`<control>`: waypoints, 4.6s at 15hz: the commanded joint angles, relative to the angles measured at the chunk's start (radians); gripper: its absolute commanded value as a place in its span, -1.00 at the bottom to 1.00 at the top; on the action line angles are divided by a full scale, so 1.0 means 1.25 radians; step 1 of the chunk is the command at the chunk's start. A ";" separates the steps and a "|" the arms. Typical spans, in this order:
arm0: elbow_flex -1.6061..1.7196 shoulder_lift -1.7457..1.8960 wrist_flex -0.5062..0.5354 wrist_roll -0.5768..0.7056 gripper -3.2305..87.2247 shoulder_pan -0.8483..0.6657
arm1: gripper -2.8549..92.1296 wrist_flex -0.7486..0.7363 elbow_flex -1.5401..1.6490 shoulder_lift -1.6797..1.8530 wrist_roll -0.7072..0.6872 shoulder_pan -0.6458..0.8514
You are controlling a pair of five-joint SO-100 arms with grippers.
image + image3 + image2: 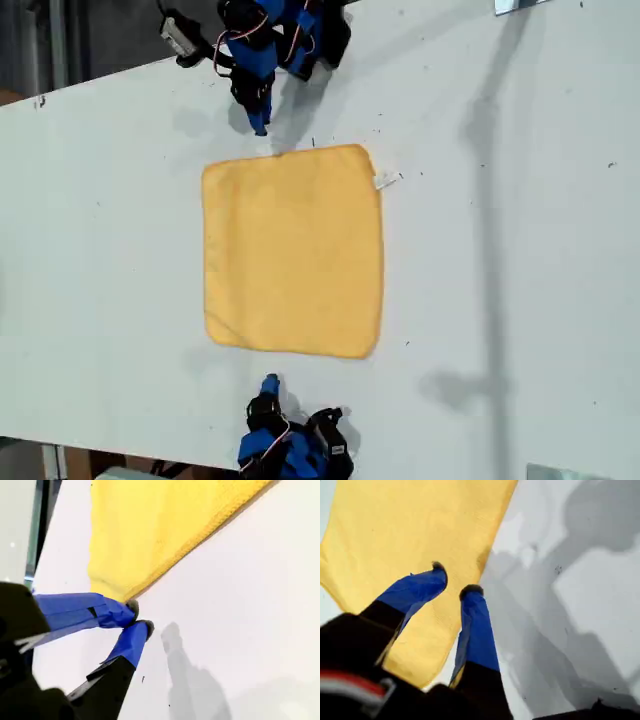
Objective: Grasp corners of a square towel and fold twice.
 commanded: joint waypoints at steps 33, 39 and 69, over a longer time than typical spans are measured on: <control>-0.011 0.006 -0.076 -0.189 -0.67 0.107 | -0.94 -0.231 -0.756 -1.496 0.052 -0.761; -0.481 -0.803 -0.158 -0.485 -0.63 0.506 | -0.94 -0.214 -0.751 -1.517 0.049 -0.746; -1.260 -1.307 0.118 -0.326 -0.97 0.360 | -0.94 -0.071 -0.767 -0.913 -0.232 -0.293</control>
